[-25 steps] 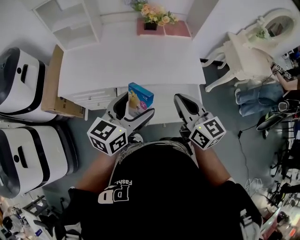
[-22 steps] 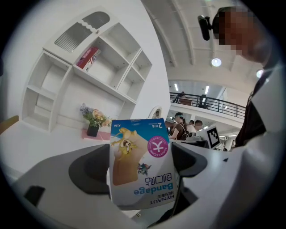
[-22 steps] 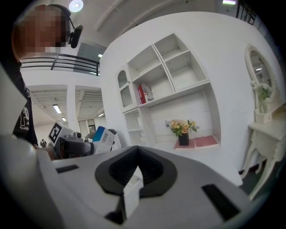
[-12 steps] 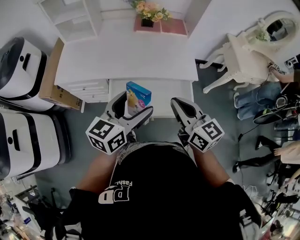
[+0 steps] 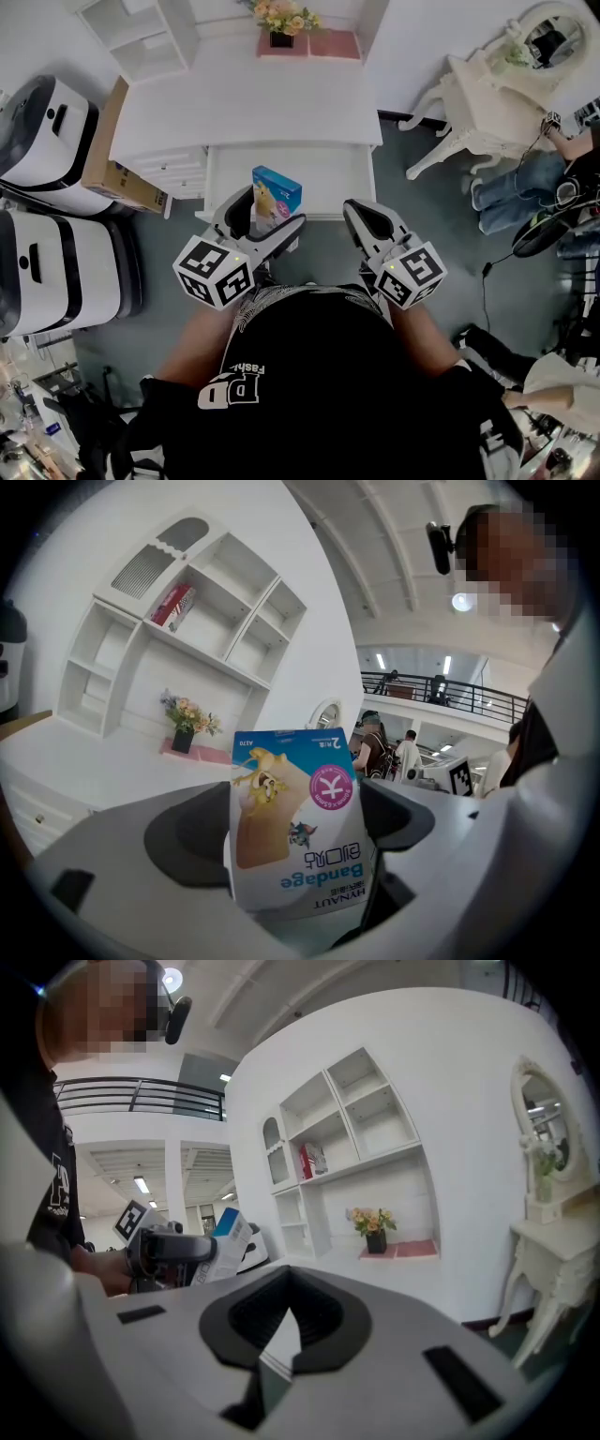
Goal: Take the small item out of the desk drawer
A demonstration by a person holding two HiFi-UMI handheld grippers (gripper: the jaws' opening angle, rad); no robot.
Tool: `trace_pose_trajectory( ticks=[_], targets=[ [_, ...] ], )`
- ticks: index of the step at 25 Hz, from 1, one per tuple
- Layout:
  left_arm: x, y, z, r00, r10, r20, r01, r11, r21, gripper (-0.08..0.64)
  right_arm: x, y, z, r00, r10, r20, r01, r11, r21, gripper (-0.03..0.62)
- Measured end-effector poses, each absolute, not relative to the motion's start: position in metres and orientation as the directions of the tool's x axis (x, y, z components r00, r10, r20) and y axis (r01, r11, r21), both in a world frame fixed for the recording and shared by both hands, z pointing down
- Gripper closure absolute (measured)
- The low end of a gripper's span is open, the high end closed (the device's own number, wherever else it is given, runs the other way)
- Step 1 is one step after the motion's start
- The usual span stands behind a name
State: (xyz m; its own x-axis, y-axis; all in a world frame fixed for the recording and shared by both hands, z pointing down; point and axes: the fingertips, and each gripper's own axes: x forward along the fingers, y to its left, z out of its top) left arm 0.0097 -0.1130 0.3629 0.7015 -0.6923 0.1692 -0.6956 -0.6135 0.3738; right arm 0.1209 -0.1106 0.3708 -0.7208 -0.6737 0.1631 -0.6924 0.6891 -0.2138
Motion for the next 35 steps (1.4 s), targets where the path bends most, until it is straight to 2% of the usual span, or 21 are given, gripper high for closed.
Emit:
trace_pose_trajectory(
  ticks=[8,14,24,35],
  targets=[
    [0.026,-0.078,0.363,0.658,-0.73,0.185,-0.735,-0.57,0.367,0.135,0.141,-0.081,0.376,-0.751,-0.643,0.15,-0.658,0.711,-0.249,0.584],
    [0.006,-0.069,0.363,0.625,-0.756,0.195,-0.762,-0.537,0.362,0.135,0.135,-0.075,0.378,-0.753,-0.642,0.145,-0.654,0.706,-0.272,0.584],
    [-0.03,-0.069,0.349,0.678,-0.711,0.188,-0.723,-0.597,0.347,0.135,0.09,-0.073,0.359,-0.719,-0.682,0.134,-0.689,0.676,-0.26,0.584],
    [-0.032,-0.07,0.351,0.709,-0.682,0.178,-0.693,-0.629,0.353,0.135,0.088,-0.07,0.356,-0.694,-0.706,0.144,-0.717,0.657,-0.232,0.584]
  ],
)
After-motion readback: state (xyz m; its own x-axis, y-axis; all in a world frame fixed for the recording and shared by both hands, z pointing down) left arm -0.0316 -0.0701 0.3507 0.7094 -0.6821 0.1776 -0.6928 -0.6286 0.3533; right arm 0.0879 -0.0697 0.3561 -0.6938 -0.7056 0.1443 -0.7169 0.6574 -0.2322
